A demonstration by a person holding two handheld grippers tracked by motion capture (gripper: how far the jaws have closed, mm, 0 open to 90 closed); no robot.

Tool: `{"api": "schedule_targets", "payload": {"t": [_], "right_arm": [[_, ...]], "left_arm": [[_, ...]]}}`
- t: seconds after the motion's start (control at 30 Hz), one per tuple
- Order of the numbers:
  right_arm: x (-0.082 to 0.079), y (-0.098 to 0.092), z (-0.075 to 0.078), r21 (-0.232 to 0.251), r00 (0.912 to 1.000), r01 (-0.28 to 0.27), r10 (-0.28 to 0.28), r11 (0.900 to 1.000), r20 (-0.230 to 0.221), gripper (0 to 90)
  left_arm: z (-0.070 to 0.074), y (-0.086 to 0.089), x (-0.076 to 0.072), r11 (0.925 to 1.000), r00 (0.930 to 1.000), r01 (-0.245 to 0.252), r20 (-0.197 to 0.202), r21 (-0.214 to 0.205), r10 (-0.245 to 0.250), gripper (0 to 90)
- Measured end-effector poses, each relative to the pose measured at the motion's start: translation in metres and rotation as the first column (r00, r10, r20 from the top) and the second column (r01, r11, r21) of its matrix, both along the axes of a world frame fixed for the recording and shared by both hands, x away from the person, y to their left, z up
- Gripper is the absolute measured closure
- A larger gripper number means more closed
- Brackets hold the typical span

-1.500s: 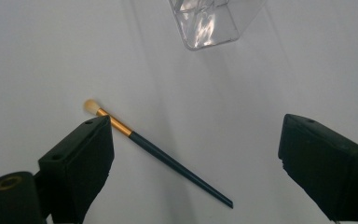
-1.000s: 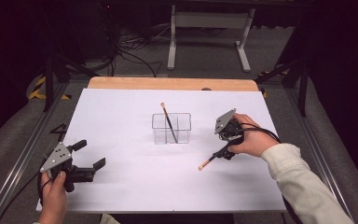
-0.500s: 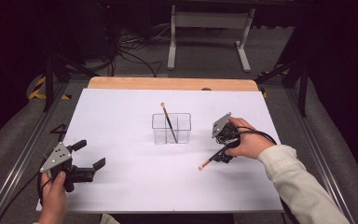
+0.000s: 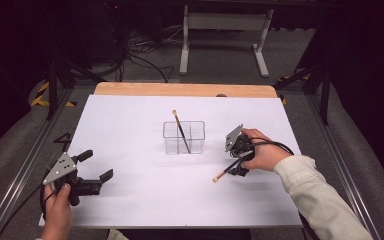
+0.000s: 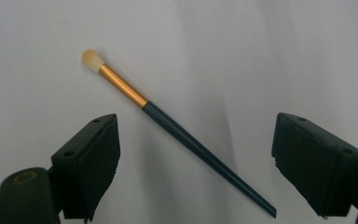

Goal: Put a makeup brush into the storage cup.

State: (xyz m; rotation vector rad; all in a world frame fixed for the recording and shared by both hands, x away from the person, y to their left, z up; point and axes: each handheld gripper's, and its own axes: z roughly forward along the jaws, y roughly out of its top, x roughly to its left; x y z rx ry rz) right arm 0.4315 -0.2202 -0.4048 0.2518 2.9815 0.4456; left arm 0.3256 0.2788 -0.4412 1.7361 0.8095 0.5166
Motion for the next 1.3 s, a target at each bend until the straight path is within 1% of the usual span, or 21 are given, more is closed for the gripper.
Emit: {"api": "schedule_targets", "payload": {"t": [0.03, 0.1, 0.17, 0.23, 0.27, 0.37, 0.43, 0.5, 0.53, 0.57, 0.6, 0.63, 0.7, 0.87, 0.93, 0.97, 1.0, 1.07, 1.13, 1.2, 1.3], "right_arm": [[0.000, 0.001, 0.000, -0.015, 1.0000, -0.005, 0.005, 0.9999, 0.000, 19.2], [0.001, 0.002, -0.001, -0.022, 0.9998, -0.018, 0.018, 0.9996, 0.005, 21.3], [0.001, 0.003, -0.002, -0.043, 0.9996, -0.029, 0.029, 0.9986, 0.004, 23.7], [0.001, 0.003, -0.002, -0.049, 0.9994, -0.035, 0.035, 0.9982, 0.002, 25.8], [0.002, 0.005, -0.003, -0.064, 0.9986, -0.053, 0.053, 0.9965, -0.002, 32.5], [0.002, 0.006, -0.003, -0.073, 0.9981, -0.061, 0.061, 0.9955, 0.003, 35.9], [0.002, 0.008, -0.004, -0.094, 0.9964, -0.084, 0.084, 0.9920, -0.010, 39.4], [0.003, 0.009, -0.005, -0.107, 0.9949, -0.101, 0.101, 0.9891, -0.010, 42.5], [0.004, 0.011, -0.005, -0.120, 0.9927, -0.120, 0.120, 0.9854, -0.012, 46.5], [0.004, 0.011, -0.005, -0.120, 0.9927, -0.120, 0.120, 0.9854, -0.012, 46.5], [0.004, 0.011, -0.006, -0.134, 0.9911, -0.133, 0.133, 0.9820, -0.012, 50.7], [0.004, 0.012, -0.006, -0.139, 0.9899, -0.141, 0.141, 0.9801, -0.013, 51.9], [0.004, 0.012, -0.007, -0.146, 0.9893, -0.146, 0.144, 0.9785, -0.020, 53.6], [0.003, 0.014, -0.009, -0.180, 0.9858, -0.168, 0.165, 0.9692, -0.031, 65.3], [0.003, 0.015, -0.009, -0.189, 0.9838, -0.179, 0.177, 0.9655, -0.030, 67.9], [0.003, 0.015, -0.009, -0.189, 0.9838, -0.179, 0.177, 0.9655, -0.030, 67.9], [0.003, 0.015, -0.010, -0.191, 0.9815, -0.191, 0.189, 0.9628, -0.032, 71.2], [0.002, 0.016, -0.011, -0.202, 0.9817, -0.190, 0.188, 0.9608, -0.032, 73.1], [0.002, 0.016, -0.012, -0.200, 0.9809, -0.194, 0.190, 0.9602, -0.042, 75.4], [0.002, 0.016, -0.012, -0.201, 0.9809, -0.194, 0.190, 0.9602, -0.040, 76.7], [0.000, 0.016, -0.012, -0.205, 0.9812, -0.193, 0.185, 0.9596, -0.054, 82.8]], "left_arm": [[0.000, 0.000, 0.000, 1.0000, 1.0000, 0.001, -0.002, 0.002, -0.001, 0.4], [0.000, 0.000, 0.000, 1.0000, 1.0000, 0.000, -0.001, 0.000, 0.000, 0.4], [0.000, 0.000, 0.000, 1.0000, 1.0000, 0.000, 0.000, 0.000, 0.000, 0.4], [0.000, 0.000, 0.000, 1.0000, 1.0000, -0.001, 0.000, -0.002, 0.001, 0.4], [0.000, 0.000, 0.000, 1.0000, 1.0000, 0.001, -0.001, 0.000, -0.001, 0.4], [0.000, 0.000, 0.000, 1.0000, 1.0000, 0.002, 0.001, 0.001, -0.002, 0.4], [0.000, 0.000, 0.000, 1.0000, 1.0000, 0.001, 0.000, 0.000, -0.001, 0.4], [0.000, 0.000, 0.000, 1.0000, 1.0000, 0.002, 0.001, 0.002, -0.002, 0.4], [0.000, 0.000, 0.000, 1.0000, 1.0000, 0.002, 0.001, 0.002, -0.002, 0.4], [0.000, 0.000, 0.000, 1.0000, 1.0000, 0.001, 0.001, -0.001, -0.001, 0.4], [0.000, 0.000, 0.000, 1.0000, 1.0000, 0.000, 0.001, -0.003, 0.000, 0.3], [0.000, 0.000, 0.000, 1.0000, 1.0000, 0.000, 0.001, -0.002, 0.000, 0.4], [0.000, 0.000, 0.000, 1.0000, 1.0000, 0.000, 0.002, -0.003, 0.000, 0.4], [0.000, 0.000, 0.000, 1.0000, 1.0000, 0.000, 0.000, -0.004, 0.000, 0.4], [0.000, 0.000, 0.000, 1.0000, 1.0000, 0.003, -0.003, 0.001, -0.003, 0.4], [0.000, 0.000, 0.000, 1.0000, 1.0000, 0.003, -0.003, 0.001, -0.003, 0.4], [0.000, 0.000, 0.000, 1.0000, 1.0000, 0.003, -0.006, 0.001, -0.003, 0.4], [-0.001, 0.000, 0.000, 1.0000, 1.0000, 0.001, -0.005, -0.001, -0.001, 0.4], [-0.001, 0.000, 0.000, 1.0000, 1.0000, 0.000, -0.003, -0.001, 0.000, 0.4], [-0.001, 0.000, 0.000, 1.0000, 1.0000, 0.000, -0.003, -0.001, 0.000, 0.4], [-0.001, 0.000, 0.000, 1.0000, 1.0000, 0.000, -0.006, -0.003, 0.000, 0.4]]}}
